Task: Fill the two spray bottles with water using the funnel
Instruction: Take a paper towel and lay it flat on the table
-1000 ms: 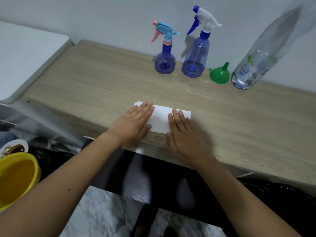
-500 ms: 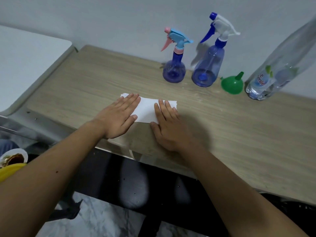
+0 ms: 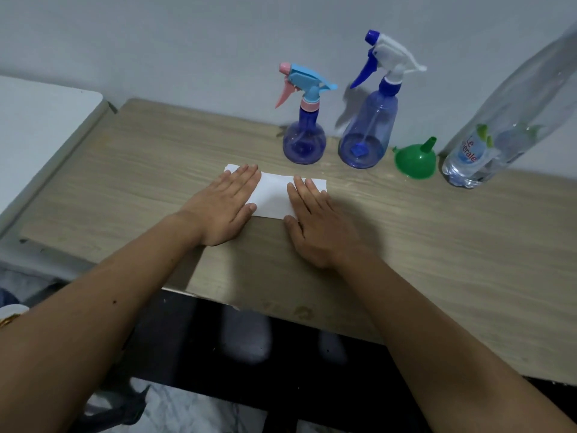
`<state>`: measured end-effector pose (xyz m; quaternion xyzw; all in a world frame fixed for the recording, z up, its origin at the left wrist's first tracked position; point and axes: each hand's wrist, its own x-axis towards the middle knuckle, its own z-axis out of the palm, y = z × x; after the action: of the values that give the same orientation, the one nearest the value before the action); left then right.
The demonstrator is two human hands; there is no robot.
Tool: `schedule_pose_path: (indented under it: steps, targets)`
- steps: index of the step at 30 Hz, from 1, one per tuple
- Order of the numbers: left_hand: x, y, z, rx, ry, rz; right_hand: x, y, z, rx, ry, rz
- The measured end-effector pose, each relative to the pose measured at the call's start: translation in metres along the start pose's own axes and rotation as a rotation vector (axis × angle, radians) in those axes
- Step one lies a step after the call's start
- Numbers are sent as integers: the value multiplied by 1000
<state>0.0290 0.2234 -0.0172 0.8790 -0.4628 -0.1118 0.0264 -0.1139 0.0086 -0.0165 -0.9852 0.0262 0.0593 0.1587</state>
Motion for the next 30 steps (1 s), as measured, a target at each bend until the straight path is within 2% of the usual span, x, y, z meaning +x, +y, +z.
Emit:
schedule_pose_path:
  steps: [12,24,30]
  targets:
    - [47,72,3,-7,-10,35,-39,68,-15,-20,75,64]
    - [66,161,17,7,7,32,-119,135,-26,-43,158,187]
    - [74,187,15,1,-25,67,-135,142,-28,-61,179,196]
